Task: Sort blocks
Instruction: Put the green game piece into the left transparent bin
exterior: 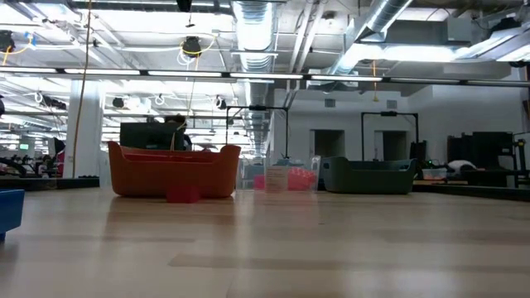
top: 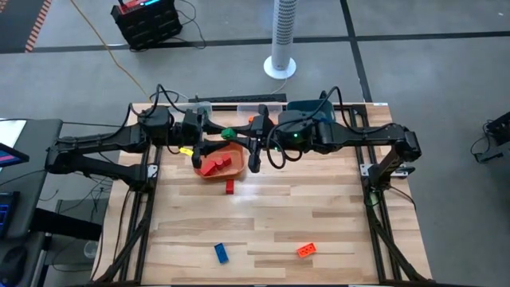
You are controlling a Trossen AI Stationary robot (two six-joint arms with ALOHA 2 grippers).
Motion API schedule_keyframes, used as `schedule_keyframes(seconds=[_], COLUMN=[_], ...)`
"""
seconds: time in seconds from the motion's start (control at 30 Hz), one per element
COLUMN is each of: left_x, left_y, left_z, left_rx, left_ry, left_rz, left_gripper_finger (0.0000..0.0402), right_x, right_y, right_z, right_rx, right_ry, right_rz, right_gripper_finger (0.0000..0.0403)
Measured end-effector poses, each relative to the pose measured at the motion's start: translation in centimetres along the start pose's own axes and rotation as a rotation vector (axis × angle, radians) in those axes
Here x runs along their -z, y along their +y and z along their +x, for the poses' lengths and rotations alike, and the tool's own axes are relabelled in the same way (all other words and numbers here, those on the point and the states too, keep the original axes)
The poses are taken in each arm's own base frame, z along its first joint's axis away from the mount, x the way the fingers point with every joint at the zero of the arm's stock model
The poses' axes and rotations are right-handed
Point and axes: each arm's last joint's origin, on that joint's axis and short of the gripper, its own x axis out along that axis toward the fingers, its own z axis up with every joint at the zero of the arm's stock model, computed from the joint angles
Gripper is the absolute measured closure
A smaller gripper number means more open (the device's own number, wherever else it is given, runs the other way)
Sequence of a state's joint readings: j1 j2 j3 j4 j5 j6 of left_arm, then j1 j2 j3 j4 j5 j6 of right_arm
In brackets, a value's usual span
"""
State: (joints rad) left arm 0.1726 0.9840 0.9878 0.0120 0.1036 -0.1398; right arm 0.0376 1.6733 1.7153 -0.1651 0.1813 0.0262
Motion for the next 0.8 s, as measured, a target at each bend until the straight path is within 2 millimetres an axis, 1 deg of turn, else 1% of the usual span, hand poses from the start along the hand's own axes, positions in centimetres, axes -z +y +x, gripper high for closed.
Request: schedule_keyframes(seconds=[0.33, 0.5, 0.6, 0.8], left_x=[-0.1, 0.3, 0.5, 0.9], left_y=[0.0, -0.2, -0.4, -0.3], left_z=[0.0, 0.9, 1.5, 2.0], left_rx=[0.001, 0.028, 0.042, 0.045], left_ry=[-0.014, -0.008, -0.01, 0.014], left_rz=[-0.017, -0.042, -0.026, -0.026], left_gripper_finger=[0.0203, 0.0205, 0.0224, 0.0285], right_x=[-0.1, 0.0, 0.2, 0.4], right_y=[0.0, -0.4, -0.3, -0.4], right_z=[0.0, 0.1, 0.1, 0.1], right_rx=[-0.028, -0.037, -0.047, -0.044], right_ry=[-0.008, -0.002, 0.018, 0.044], right_rz=[0.005, 0.006, 0.007, 0.005], right_gripper_finger=[0.0337, 0.0337, 0.0337, 0.0337])
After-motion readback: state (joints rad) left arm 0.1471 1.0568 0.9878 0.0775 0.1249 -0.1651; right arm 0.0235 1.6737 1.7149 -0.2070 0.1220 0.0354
